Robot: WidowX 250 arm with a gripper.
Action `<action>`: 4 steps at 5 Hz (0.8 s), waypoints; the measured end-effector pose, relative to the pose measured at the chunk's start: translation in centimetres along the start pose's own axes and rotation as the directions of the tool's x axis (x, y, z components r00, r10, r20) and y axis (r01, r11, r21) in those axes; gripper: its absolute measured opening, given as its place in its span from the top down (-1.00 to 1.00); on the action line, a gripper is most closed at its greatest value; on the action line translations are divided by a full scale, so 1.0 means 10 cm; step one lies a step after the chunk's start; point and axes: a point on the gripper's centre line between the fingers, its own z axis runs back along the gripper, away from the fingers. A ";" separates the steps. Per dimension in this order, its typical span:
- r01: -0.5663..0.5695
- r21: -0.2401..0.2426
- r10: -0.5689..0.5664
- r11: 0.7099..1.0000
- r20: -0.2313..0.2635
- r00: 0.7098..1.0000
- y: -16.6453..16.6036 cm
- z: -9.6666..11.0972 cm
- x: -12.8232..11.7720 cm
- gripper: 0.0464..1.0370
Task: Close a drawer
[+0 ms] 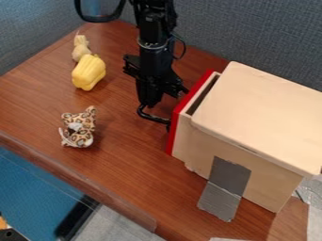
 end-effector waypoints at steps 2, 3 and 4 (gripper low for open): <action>0.009 -0.016 -0.009 1.000 -0.015 1.000 -0.09 -0.03 0.01 0.80; 0.019 -0.013 -0.020 1.000 -0.032 0.999 -0.09 -0.03 -0.02 0.35; 0.006 -0.004 -0.006 1.000 -0.003 1.000 -0.04 0.10 -0.03 -0.27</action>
